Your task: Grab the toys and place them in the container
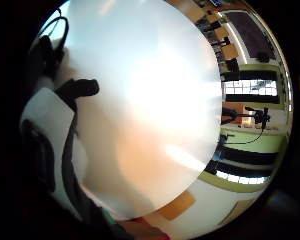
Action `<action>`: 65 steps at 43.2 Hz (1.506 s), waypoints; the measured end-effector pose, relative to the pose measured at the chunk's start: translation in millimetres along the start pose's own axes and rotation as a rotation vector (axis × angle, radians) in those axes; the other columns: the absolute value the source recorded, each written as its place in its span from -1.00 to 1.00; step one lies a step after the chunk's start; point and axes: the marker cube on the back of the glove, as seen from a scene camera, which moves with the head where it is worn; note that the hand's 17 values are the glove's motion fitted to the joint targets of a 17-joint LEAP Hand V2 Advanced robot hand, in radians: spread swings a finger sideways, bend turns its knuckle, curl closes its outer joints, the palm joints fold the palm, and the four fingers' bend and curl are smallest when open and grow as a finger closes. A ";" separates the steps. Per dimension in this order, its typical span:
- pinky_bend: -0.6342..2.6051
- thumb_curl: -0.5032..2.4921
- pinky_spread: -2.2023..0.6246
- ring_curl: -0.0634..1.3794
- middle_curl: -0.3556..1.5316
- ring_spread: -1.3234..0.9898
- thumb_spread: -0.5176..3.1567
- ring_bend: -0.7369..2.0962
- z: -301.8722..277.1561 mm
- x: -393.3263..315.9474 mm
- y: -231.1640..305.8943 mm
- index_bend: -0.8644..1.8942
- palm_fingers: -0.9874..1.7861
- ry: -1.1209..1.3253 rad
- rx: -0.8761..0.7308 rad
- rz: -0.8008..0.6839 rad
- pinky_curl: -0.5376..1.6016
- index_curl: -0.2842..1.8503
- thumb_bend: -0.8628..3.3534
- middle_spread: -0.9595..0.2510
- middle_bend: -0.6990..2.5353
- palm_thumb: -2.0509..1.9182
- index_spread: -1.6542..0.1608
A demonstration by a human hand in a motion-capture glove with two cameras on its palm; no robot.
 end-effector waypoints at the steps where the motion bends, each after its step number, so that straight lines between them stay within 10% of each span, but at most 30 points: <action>1: 0.07 -0.41 0.31 -0.39 -0.27 -0.15 -0.06 0.16 -0.1 0.4 -0.3 -0.25 0.33 0.002 0.003 -0.004 -0.16 -0.41 -0.58 0.10 -0.32 0.12 0.32; 47: -0.03 -0.09 0.25 -0.11 0.20 -0.19 -0.45 0.44 -0.6 -4.2 -2.9 0.21 0.60 0.026 0.218 -0.036 -0.09 0.08 -0.56 0.01 0.13 0.34 0.31; 65: 0.01 -0.01 0.25 -0.08 0.26 -0.16 -0.50 0.48 -114.9 12.2 54.8 0.25 0.54 -0.030 0.346 -0.112 -0.05 0.24 -0.56 0.09 0.18 0.33 0.36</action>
